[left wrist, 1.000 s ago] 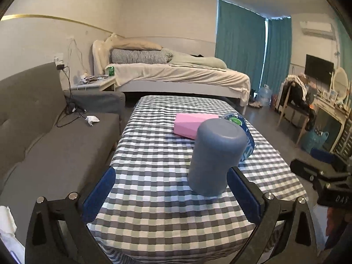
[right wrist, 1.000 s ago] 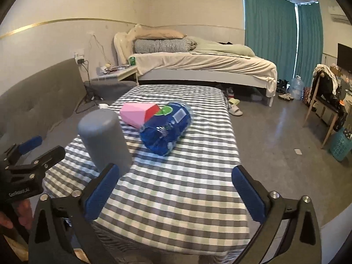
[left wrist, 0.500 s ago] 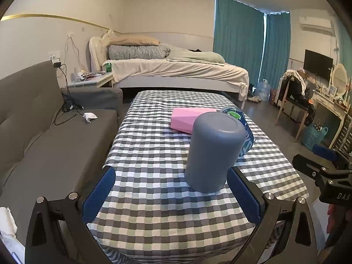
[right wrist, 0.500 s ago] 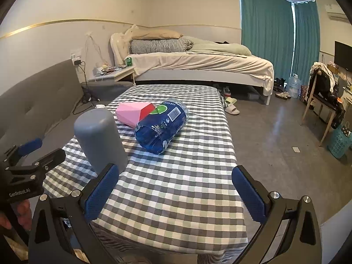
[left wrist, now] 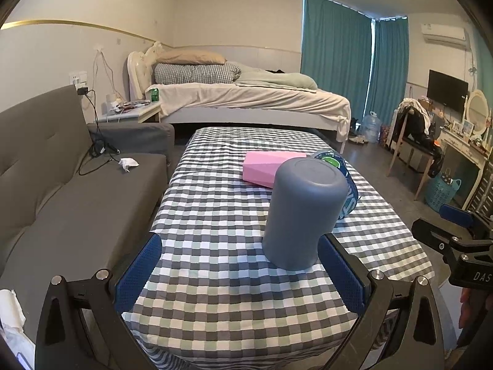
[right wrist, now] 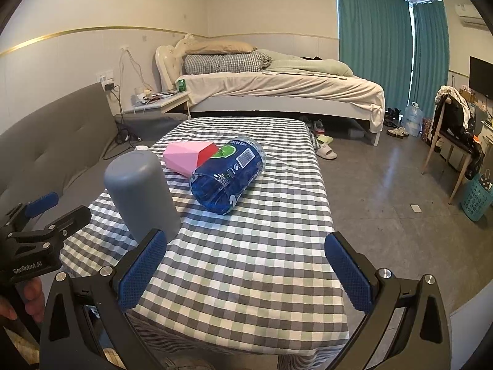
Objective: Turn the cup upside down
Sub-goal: 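Open the left tool and hold still beside the upside-down cup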
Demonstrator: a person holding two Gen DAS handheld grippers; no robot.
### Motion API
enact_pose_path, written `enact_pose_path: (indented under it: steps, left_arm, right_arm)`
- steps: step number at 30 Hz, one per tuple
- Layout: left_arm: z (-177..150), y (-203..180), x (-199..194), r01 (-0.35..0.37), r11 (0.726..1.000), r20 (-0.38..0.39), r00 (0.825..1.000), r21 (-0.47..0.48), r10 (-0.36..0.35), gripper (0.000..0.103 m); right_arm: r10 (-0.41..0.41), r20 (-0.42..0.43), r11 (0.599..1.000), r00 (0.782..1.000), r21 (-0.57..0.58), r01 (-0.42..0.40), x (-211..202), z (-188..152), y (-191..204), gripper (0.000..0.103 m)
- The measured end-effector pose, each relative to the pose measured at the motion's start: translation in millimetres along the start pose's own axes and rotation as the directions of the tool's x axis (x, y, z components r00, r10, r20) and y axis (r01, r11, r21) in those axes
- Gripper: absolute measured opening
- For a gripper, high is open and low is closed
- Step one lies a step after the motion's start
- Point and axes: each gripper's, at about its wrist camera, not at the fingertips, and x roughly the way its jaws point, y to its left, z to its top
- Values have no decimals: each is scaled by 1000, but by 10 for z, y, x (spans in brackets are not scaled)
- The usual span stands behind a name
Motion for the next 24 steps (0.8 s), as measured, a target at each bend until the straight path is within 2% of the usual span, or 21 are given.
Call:
enact_pose_path:
  steps: [24]
  left_arm:
    - [1, -8, 4, -9, 1000, -7, 1000, -5, 9, 103]
  right_arm:
    - [-5, -5, 1000, 1000, -9, 4, -7, 0, 8, 103]
